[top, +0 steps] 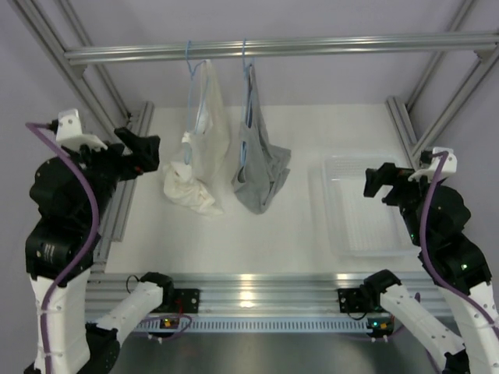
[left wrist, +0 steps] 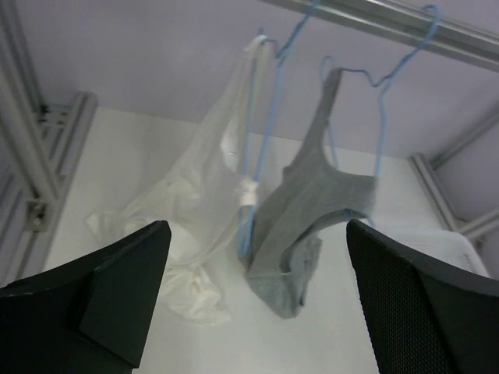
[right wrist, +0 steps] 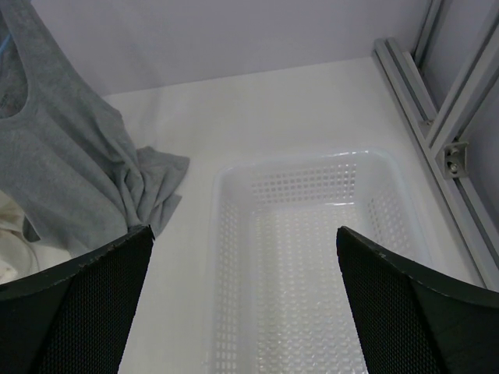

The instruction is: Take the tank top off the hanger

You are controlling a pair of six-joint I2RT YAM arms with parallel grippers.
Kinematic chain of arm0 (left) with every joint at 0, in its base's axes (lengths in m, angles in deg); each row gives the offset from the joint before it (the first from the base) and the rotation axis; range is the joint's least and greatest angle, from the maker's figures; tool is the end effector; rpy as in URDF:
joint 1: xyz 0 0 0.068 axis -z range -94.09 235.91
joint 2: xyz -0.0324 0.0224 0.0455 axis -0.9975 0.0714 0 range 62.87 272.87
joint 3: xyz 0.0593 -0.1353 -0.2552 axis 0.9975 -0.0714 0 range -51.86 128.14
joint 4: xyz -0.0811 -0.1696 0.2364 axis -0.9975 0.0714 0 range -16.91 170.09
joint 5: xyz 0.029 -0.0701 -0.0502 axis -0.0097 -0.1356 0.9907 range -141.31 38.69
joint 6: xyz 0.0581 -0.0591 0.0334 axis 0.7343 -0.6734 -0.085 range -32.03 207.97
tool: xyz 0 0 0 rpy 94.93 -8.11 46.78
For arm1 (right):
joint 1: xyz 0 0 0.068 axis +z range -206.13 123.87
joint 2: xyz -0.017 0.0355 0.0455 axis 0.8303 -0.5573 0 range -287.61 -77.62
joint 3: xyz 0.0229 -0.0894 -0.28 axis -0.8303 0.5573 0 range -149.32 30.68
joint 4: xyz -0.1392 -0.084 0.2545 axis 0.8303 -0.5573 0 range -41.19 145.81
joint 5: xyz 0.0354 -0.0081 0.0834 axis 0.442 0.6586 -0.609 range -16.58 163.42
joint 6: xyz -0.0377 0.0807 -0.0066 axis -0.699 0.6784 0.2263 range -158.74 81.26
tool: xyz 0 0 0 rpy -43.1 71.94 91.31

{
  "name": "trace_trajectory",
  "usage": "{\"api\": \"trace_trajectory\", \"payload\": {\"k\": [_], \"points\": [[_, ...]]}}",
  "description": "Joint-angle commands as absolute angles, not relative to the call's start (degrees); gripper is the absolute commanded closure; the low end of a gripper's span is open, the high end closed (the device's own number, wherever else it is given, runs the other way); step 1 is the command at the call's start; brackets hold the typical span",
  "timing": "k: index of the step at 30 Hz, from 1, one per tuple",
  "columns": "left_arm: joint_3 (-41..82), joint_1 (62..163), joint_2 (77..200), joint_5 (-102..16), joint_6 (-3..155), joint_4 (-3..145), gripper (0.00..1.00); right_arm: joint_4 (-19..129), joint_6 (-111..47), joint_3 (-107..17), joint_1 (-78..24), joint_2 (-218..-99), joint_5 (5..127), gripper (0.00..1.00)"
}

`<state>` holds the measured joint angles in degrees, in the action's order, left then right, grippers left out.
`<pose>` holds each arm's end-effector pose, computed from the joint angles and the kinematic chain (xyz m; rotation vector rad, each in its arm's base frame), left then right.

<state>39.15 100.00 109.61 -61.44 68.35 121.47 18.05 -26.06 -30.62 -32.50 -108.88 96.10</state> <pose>0.1390 -0.0205 0.5553 -0.2148 1.6362 -0.3045 0.1409 0.0280 0.4384 0.1320 1.6919 0.1365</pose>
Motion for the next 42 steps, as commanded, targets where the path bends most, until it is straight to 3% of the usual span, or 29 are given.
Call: {"api": "trace_trajectory", "payload": {"k": [1, 3, 6, 12, 16, 17, 20, 22, 26, 30, 34, 37, 40, 42], "points": [[49.19, 100.23, 123.66, -44.21, 64.78, 120.29, 0.01, 17.32, -25.03, -32.51, -31.88, -113.12, 92.76, 0.01], [58.24, 103.99, 131.84, -42.61, 63.89, 120.20, 0.01, 17.32, -24.86, -31.99, -31.79, -113.74, 92.14, 0.01], [70.08, 119.80, 143.09, -62.51, 68.27, 121.86, 0.01, 17.40, -24.51, -30.93, -31.88, -113.21, 91.61, 0.01], [77.52, 122.82, 158.40, -70.46, 70.21, 124.06, 0.04, 17.40, -24.07, -30.58, -31.79, -111.28, 90.12, 0.01], [77.52, 123.09, 162.80, -73.01, 72.32, 123.71, 0.20, 17.40, -24.59, -30.23, -31.79, -110.22, 88.01, 0.01], [77.43, 123.17, 164.02, -74.58, 72.76, 123.63, 0.29, 17.40, -24.77, -29.79, -31.79, -110.05, 87.84, 0.01], [77.61, 123.17, 165.43, -75.65, 74.52, 123.45, 0.42, 17.40, -25.12, -28.91, -31.88, -109.35, 87.66, 0.01], [77.52, 123.09, 165.62, -75.74, 75.05, 122.92, 0.58, 17.40, -25.29, -28.56, -31.79, -109.26, 87.40, 0.01], [77.61, 123.17, 165.00, -75.74, 75.93, 122.66, 0.61, 17.49, -25.65, -27.68, -31.79, -109.78, 86.78, 0.01], [77.61, 123.35, 164.12, -75.92, 76.98, 122.66, 0.56, 17.58, -26.00, -27.15, -31.79, -110.57, 86.08, 0.00], [77.52, 123.26, 163.24, -75.30, 77.42, 122.13, 0.62, 17.93, -26.26, -26.89, -31.79, -111.01, 85.29, 0.01], [77.52, 123.26, 163.59, -73.64, 77.51, 121.61, 0.77, 18.02, -26.26, -26.62, -31.79, -111.01, 85.20, 0.01], [77.61, 123.26, 164.29, -72.49, 77.42, 121.25, 1.00, 18.02, -26.26, -26.54, -31.79, -110.93, 85.11, 0.01], [77.87, 123.26, 164.47, -71.79, 77.34, 121.08, 1.00, 18.19, -26.18, -26.27, -31.79, -110.75, 85.02, 0.01]]}}
